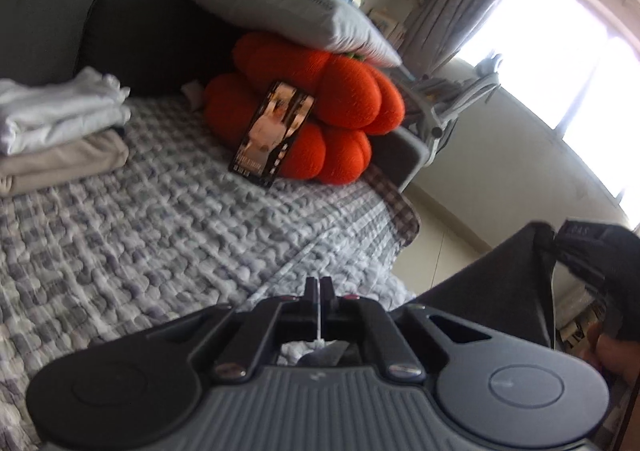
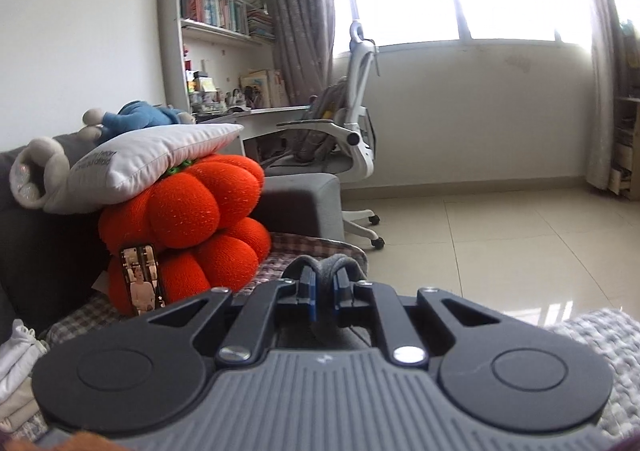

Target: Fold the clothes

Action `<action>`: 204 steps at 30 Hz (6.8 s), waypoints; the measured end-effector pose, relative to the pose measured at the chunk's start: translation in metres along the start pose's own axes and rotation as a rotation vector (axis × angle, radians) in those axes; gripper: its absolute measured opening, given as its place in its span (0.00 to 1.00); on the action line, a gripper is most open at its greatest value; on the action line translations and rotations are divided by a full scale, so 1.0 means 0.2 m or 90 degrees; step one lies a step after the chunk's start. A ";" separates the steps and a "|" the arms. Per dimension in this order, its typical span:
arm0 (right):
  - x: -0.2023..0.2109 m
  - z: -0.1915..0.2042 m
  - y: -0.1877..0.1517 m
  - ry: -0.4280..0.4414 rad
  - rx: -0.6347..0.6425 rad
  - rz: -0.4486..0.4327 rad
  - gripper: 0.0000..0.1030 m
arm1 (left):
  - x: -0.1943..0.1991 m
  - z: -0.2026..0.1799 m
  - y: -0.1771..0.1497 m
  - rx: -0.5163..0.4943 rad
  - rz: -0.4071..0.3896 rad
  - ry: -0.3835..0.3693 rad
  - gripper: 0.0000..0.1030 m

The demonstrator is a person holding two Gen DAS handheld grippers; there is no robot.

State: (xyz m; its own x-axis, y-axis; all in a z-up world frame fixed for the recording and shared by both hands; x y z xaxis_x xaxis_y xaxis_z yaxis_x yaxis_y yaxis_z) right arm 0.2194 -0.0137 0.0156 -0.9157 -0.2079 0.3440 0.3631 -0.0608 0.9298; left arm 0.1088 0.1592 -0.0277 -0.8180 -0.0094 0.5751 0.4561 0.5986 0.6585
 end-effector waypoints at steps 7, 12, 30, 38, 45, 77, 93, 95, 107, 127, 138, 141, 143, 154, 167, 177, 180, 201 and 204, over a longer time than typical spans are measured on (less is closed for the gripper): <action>-0.17 0.13 0.03 0.011 0.028 0.008 0.10 | -0.13 0.05 -0.01 0.054 0.069 0.004 0.37; -0.29 0.16 0.00 0.002 0.031 0.023 0.10 | -0.19 0.07 -0.03 0.076 0.102 0.001 0.43; -0.41 0.06 -0.16 0.024 -0.045 0.104 0.61 | -0.28 0.03 -0.05 0.047 0.157 -0.001 0.57; -0.29 -0.07 -0.19 0.023 -0.082 0.112 0.61 | -0.32 0.01 -0.10 0.020 0.191 0.004 0.58; -0.13 -0.29 -0.28 -0.017 -0.118 0.125 0.62 | -0.35 0.02 -0.13 0.017 0.215 0.009 0.59; 0.24 -0.65 -0.60 0.001 -0.304 0.179 0.11 | -0.37 -0.05 -0.18 -0.057 0.188 0.005 0.13; 0.26 -1.05 -0.46 -0.128 -0.295 0.052 0.11 | -0.35 -0.06 -0.15 -0.054 0.177 -0.010 0.09; 0.23 -1.07 -0.46 -0.143 -0.282 0.047 0.11 | -0.35 -0.07 -0.16 -0.060 0.181 -0.008 0.09; 0.14 -1.14 -0.53 -0.141 -0.256 0.068 0.17 | -0.38 -0.09 -0.18 -0.095 0.199 0.002 0.10; 0.34 -1.07 -0.66 -0.039 -0.370 0.242 0.59 | -0.39 -0.08 -0.21 -0.068 0.230 -0.031 0.36; 0.35 -0.83 -0.77 0.088 -0.357 0.351 0.39 | -0.38 -0.10 -0.23 -0.087 0.230 -0.033 0.35; 0.36 -0.83 -0.77 0.061 -0.331 0.346 0.09 | -0.37 -0.10 -0.24 -0.090 0.230 -0.033 0.35; 0.36 -0.83 -0.78 0.043 -0.314 0.343 0.06 | -0.37 -0.10 -0.23 -0.088 0.231 -0.036 0.35; 0.42 -0.99 -0.56 -0.098 -0.238 0.188 0.05 | -0.34 -0.12 -0.23 -0.068 0.238 -0.082 0.35; 0.29 -1.22 -0.65 -0.190 -0.267 0.187 0.04 | -0.37 -0.15 -0.24 -0.060 0.267 -0.135 0.35; 0.37 -1.15 -0.65 -0.177 -0.260 0.206 0.55 | -0.37 -0.19 -0.29 -0.064 0.293 -0.151 0.35; 0.42 -1.12 -0.62 -0.150 -0.280 0.203 0.57 | -0.36 -0.19 -0.28 -0.064 0.293 -0.153 0.35; 0.57 -0.49 -0.68 0.129 -0.396 0.292 0.57 | -0.22 -0.20 -0.30 -0.090 0.284 -0.169 0.33; 0.54 -0.43 -0.70 0.157 -0.385 0.302 0.56 | -0.21 -0.20 -0.31 -0.099 0.283 -0.171 0.30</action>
State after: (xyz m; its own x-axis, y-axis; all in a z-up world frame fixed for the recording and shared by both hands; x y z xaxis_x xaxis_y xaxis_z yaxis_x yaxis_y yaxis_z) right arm 0.0854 -0.1116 -0.0888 -0.6020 -0.5495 0.5794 0.7985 -0.4157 0.4355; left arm 0.1280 0.0898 -0.0735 -0.5855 0.4353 0.6839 0.8087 0.3725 0.4552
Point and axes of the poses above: each gripper's, at about its wrist camera, not at the fingertips, and x roughly against the way its jaws point, z to its left, y to its top, the point moved 7 cm from there along -x, roughly the way its jaws point, and after that the axes turned 6 degrees about z, right-handed, at the moved point
